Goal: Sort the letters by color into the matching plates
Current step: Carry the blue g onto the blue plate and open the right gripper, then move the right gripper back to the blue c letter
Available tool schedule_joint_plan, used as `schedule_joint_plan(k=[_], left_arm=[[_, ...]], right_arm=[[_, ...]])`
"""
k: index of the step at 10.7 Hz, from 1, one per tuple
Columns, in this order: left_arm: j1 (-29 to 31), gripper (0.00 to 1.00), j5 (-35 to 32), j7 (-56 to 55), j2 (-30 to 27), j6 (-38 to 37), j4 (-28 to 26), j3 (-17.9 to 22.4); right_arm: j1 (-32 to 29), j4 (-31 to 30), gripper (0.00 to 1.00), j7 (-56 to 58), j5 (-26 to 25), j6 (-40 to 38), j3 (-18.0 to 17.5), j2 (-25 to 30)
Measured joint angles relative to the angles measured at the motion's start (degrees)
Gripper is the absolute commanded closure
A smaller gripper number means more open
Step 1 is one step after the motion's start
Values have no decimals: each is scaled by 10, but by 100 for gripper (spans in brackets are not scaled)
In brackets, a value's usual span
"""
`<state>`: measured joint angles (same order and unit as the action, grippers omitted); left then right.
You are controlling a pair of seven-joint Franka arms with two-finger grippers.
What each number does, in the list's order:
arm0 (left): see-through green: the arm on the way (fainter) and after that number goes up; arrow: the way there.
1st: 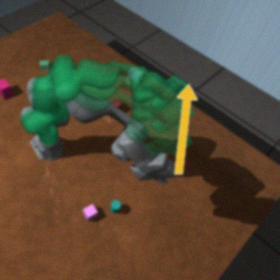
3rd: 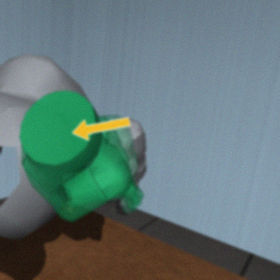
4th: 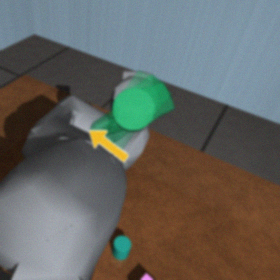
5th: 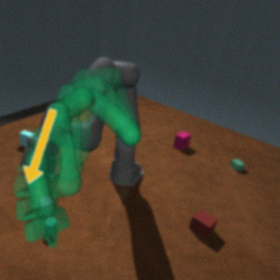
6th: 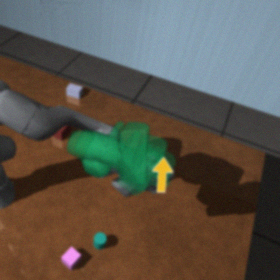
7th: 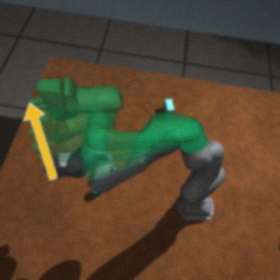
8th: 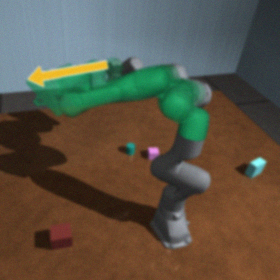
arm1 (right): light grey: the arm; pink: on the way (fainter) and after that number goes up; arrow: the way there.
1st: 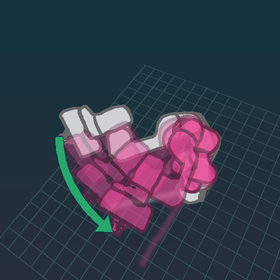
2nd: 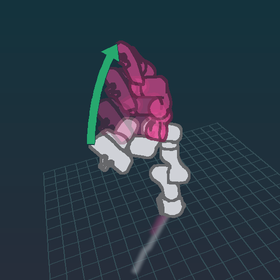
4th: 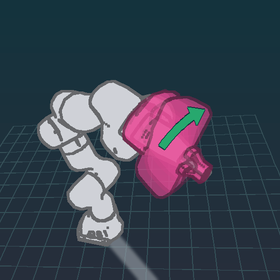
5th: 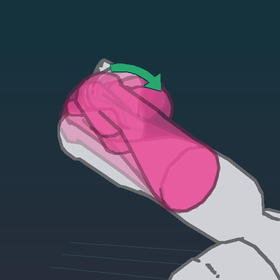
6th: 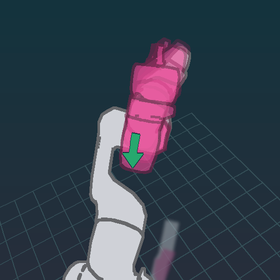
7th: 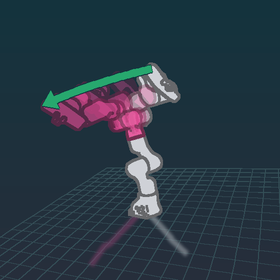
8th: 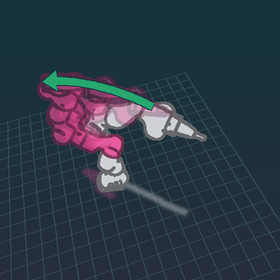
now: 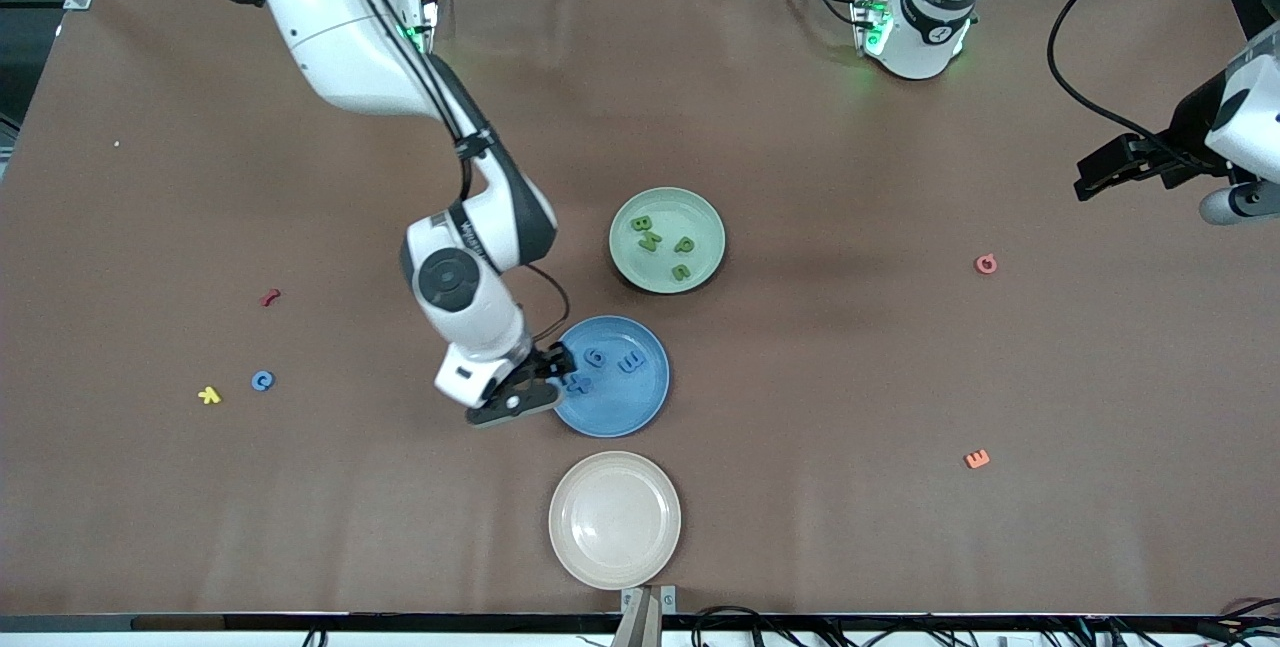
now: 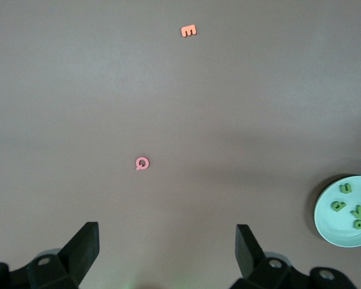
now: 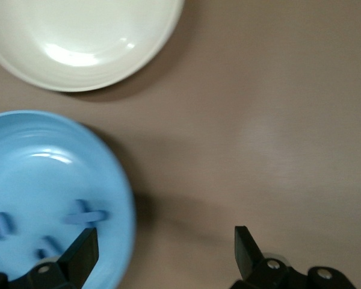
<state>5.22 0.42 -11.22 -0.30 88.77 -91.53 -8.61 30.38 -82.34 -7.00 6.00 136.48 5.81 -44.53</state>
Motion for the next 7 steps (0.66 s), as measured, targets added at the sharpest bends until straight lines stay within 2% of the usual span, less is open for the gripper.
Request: schedule_joint_plan(k=[4,7], left_arm=[[0,0,38,1,0,45,-6,-4],[1,0,40,7,-1,65,-15,-4]], right_arm=[[-105,1,0,122,0,-45,2,14],[-174,1,0,135,-1,-74,6,18]])
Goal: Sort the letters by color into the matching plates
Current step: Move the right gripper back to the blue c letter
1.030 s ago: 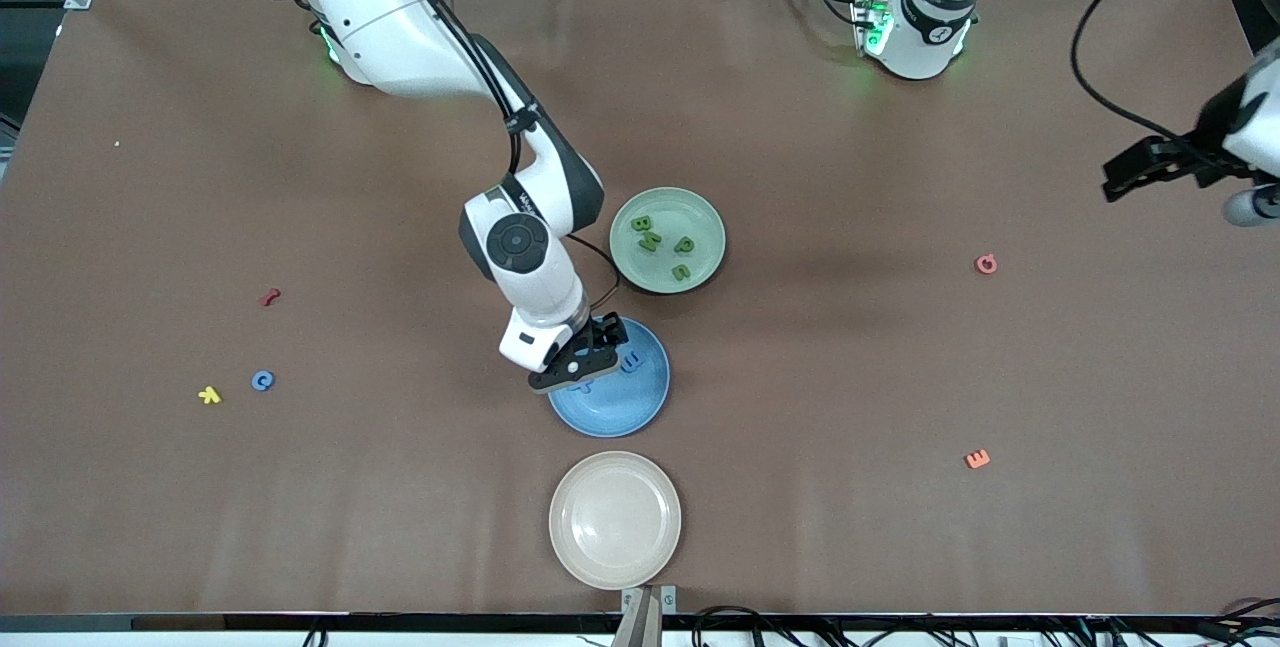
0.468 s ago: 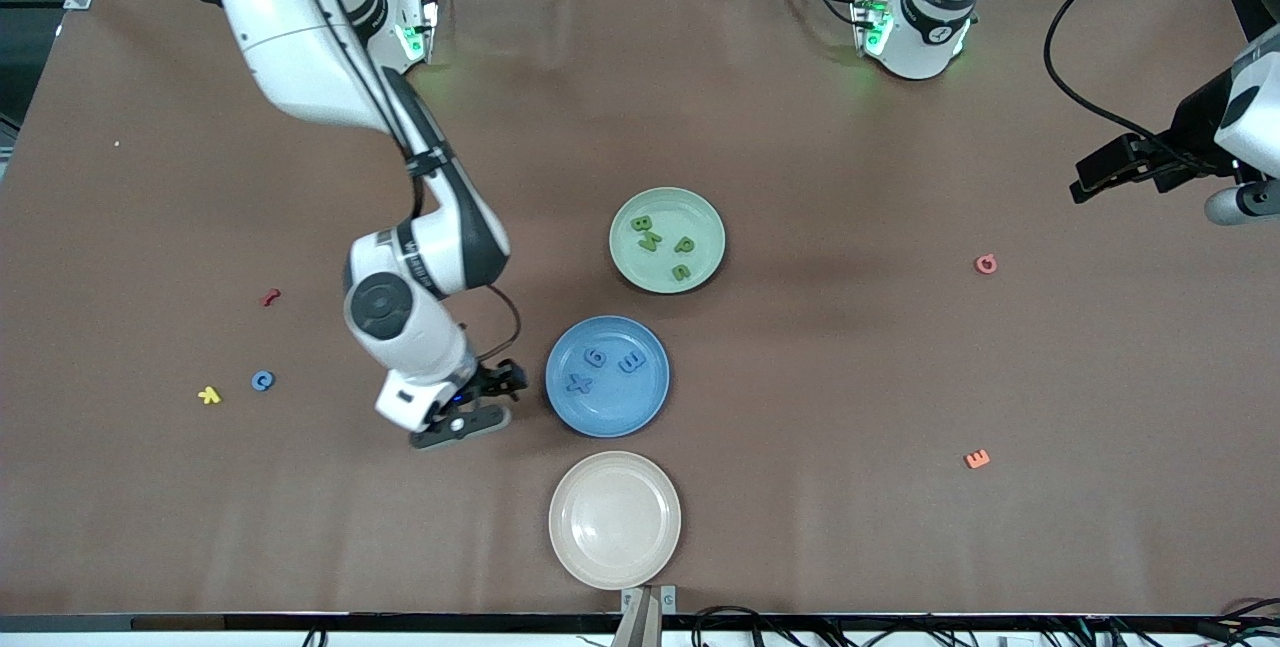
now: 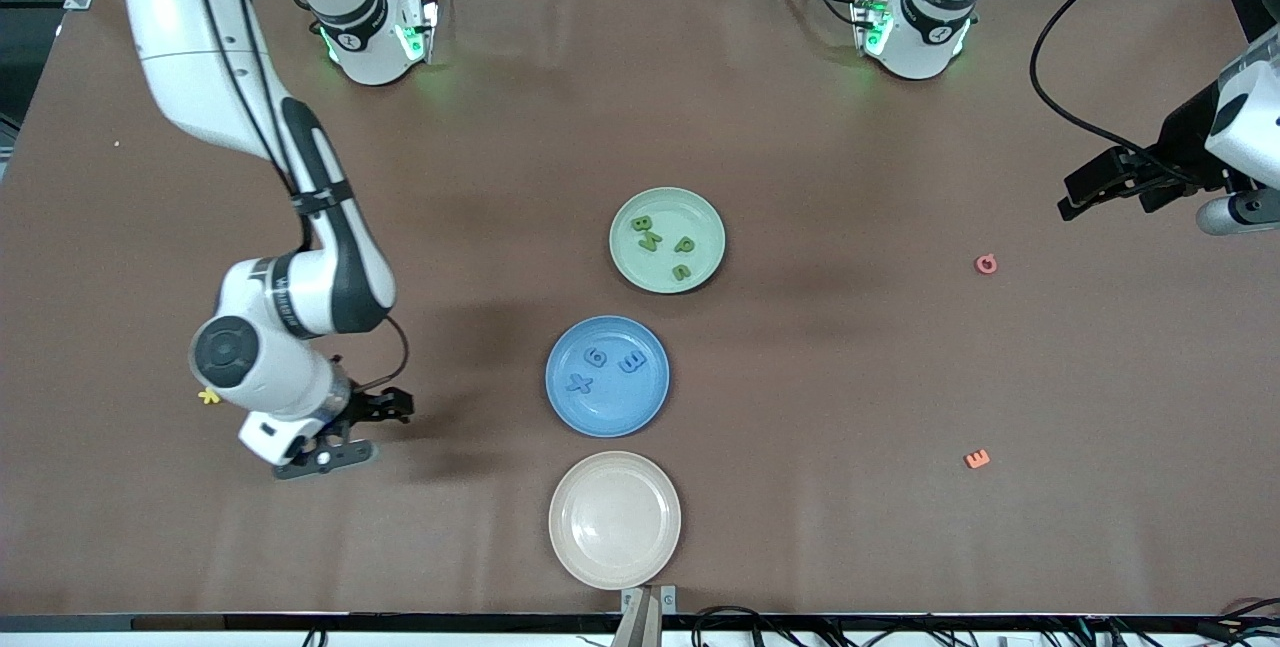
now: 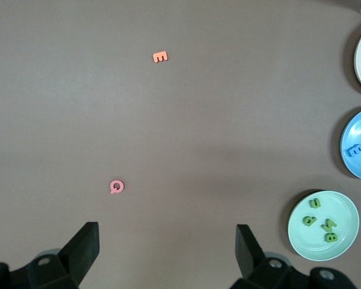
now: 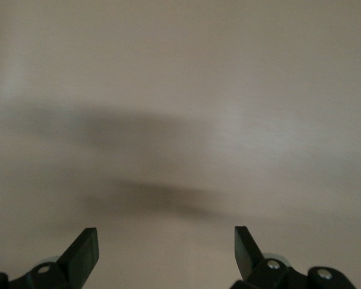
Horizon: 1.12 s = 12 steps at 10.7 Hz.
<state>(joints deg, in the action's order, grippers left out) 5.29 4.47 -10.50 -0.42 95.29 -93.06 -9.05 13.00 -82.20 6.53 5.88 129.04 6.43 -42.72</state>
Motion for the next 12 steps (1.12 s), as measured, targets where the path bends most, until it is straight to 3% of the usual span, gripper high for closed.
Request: schedule_joint_plan(k=[7,12], left_arm=[[2,0,-34,45,0,26,-2,4],[2,0,-41,45,0,27,-5,3]], right_arm=[[-125,0,0,-38,0,-73,8,9],[-175,-35,0,-45,0,-27,8,9]])
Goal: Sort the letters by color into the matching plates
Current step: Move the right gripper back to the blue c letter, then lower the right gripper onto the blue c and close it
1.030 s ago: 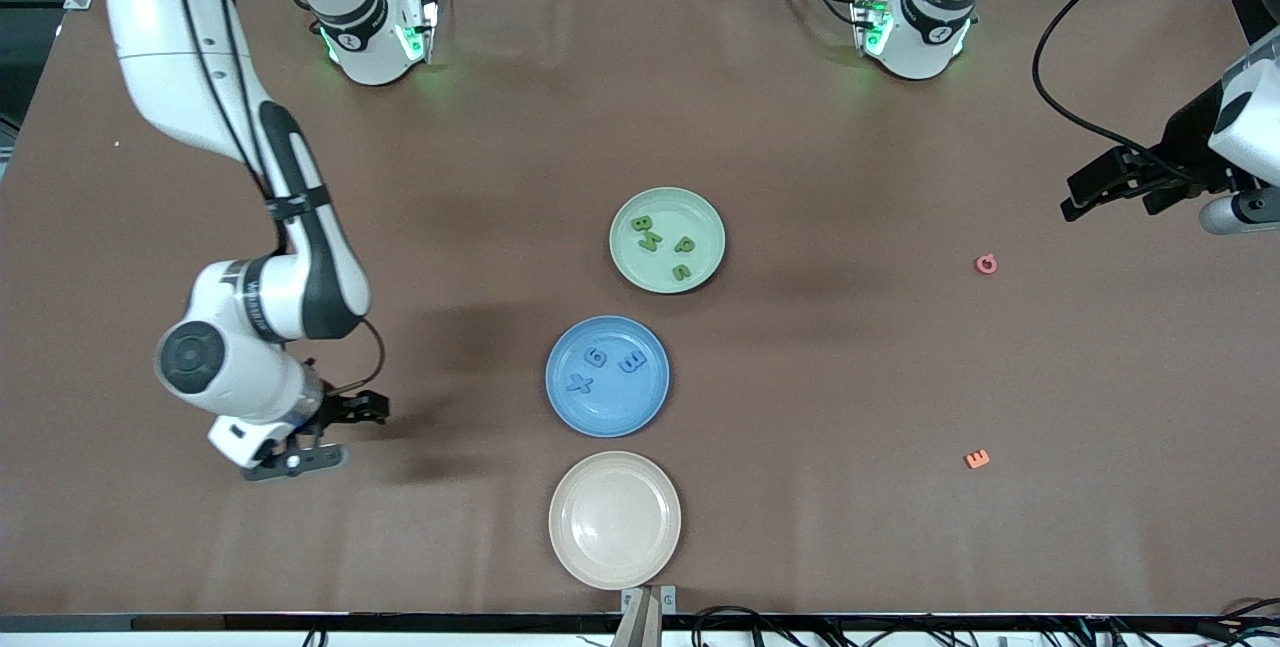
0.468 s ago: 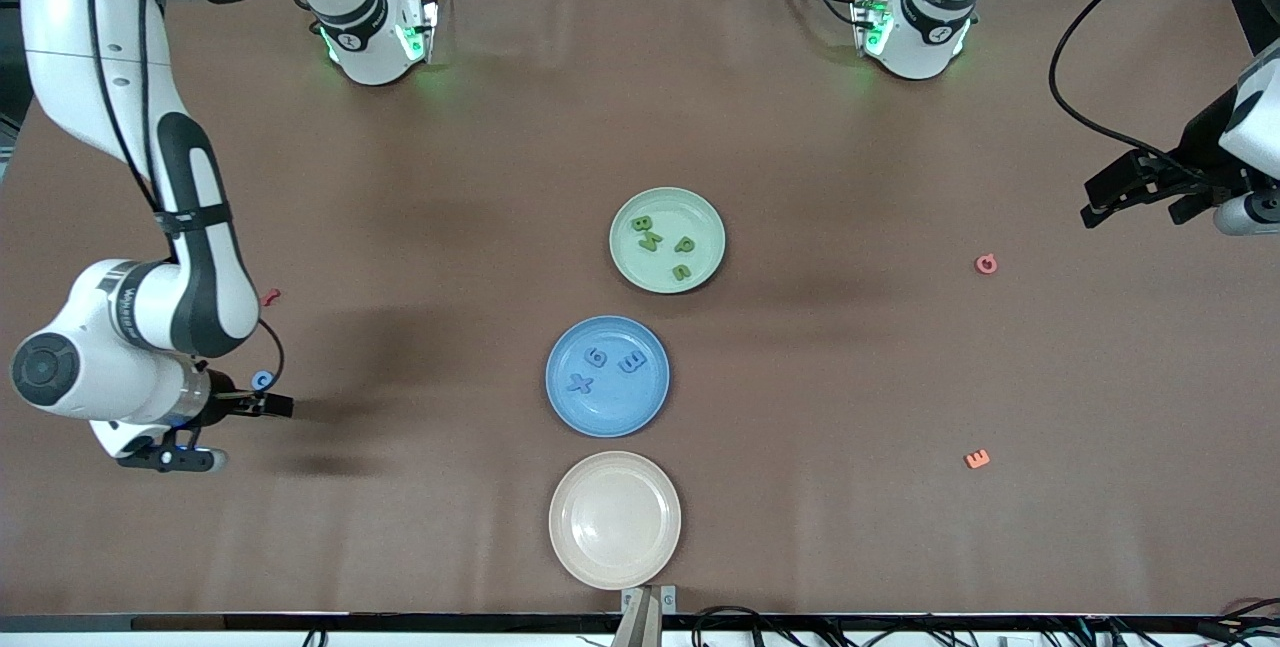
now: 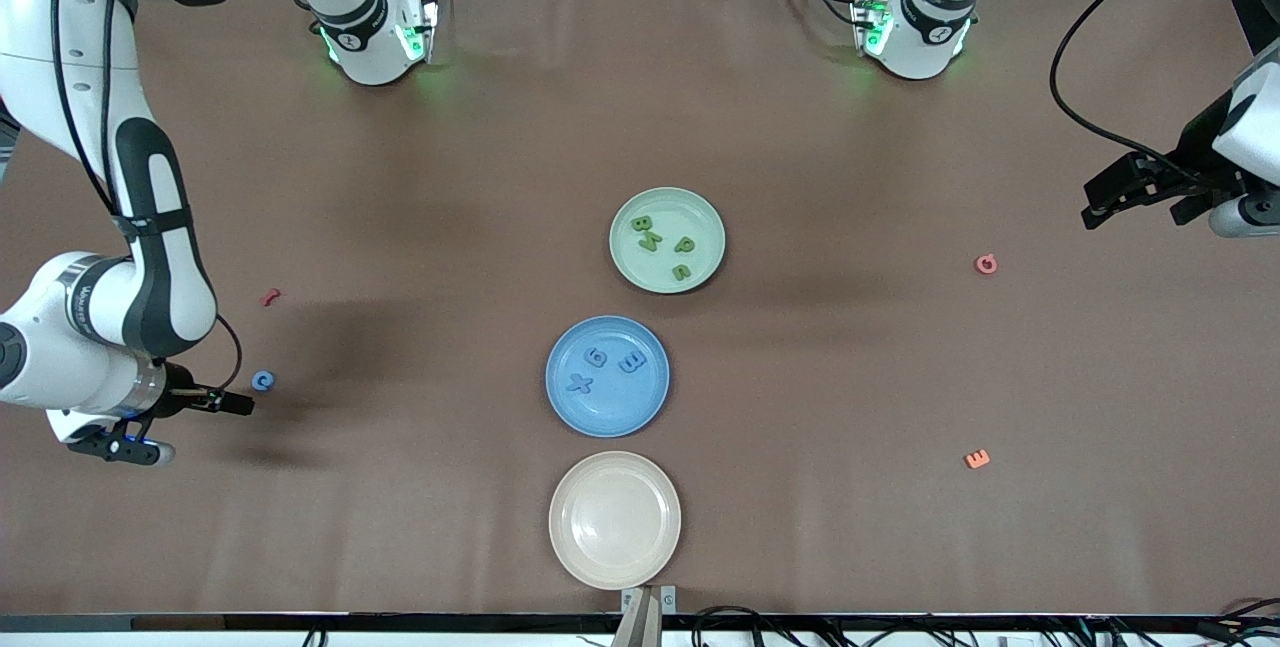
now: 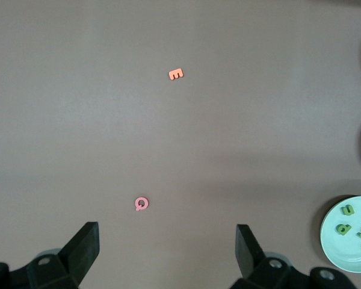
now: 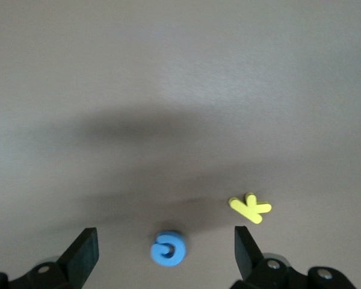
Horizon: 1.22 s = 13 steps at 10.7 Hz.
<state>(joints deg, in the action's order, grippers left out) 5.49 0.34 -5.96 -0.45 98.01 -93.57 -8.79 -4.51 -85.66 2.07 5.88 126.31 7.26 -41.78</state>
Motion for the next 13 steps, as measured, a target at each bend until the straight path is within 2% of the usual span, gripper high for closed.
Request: schedule_joint_plan(k=[3,11,13], left_arm=[[0,0,0,0,0,1,-1,0],[0,0,0,0,1,2,-2,0],[0,0,0,0,1,2,-2,0]], right_arm=[[-8,-67,0,-2,0,86,-1,0],[-8,-155,0,-13,12,169,-10,17],[-8,-167,7,-15,12,177,-12,23]])
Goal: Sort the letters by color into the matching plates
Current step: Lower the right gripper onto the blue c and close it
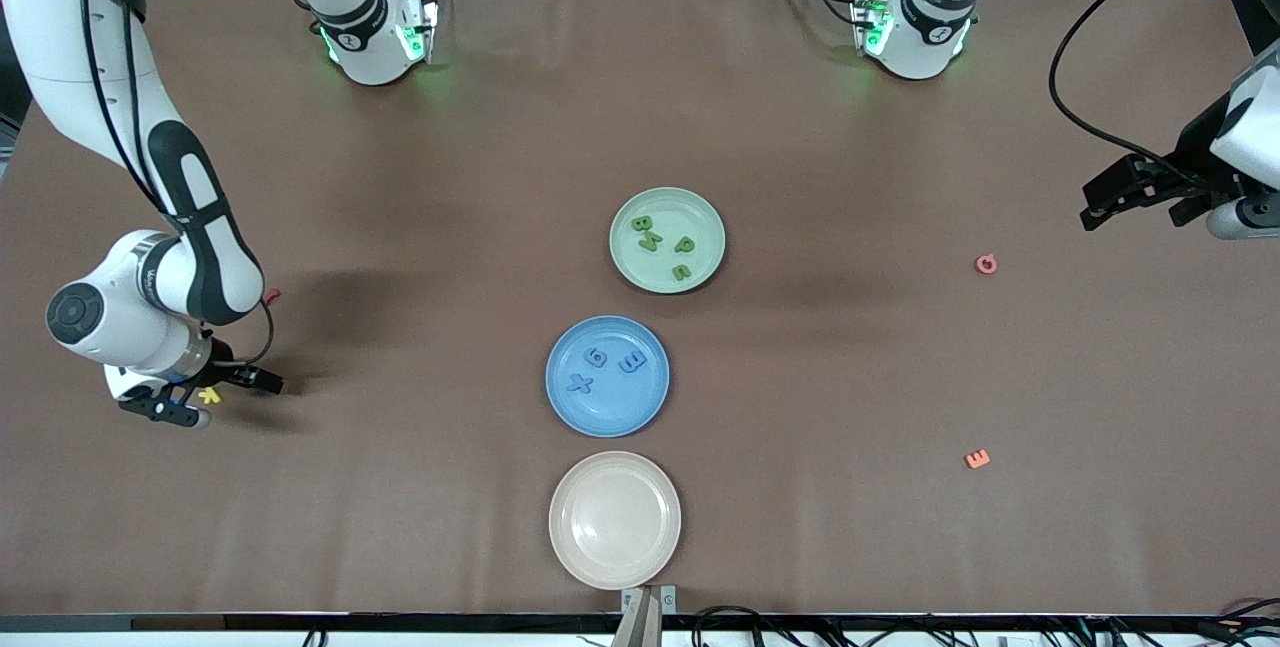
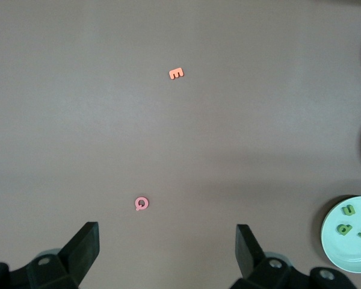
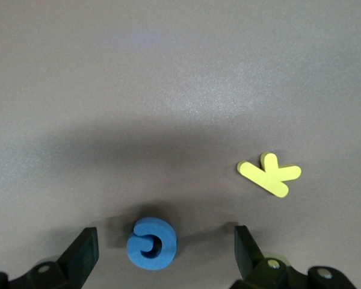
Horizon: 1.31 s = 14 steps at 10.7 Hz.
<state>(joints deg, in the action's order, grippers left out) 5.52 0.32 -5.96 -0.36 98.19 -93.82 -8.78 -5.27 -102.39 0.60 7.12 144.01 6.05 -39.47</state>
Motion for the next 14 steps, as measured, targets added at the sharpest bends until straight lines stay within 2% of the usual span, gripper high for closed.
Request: schedule_joint_plan(k=[3,6,9,11,14], left_arm=[[0,0,0,0,0,0,0,0],[0,0,0,0,0,0,0,0],[0,0,0,0,0,0,0,0],[0,0,0,0,0,0,0,0],[0,0,0,0,0,0,0,0]], right_arm=[[0,-6,28,-2,1,5,-1,4],[0,-7,57,-3,2,5,-2,5],[0,-8,77,-3,2,6,-1,7],[0,-8,86,-3,2,6,-2,8],[2,-8,87,-3,2,7,-3,10]])
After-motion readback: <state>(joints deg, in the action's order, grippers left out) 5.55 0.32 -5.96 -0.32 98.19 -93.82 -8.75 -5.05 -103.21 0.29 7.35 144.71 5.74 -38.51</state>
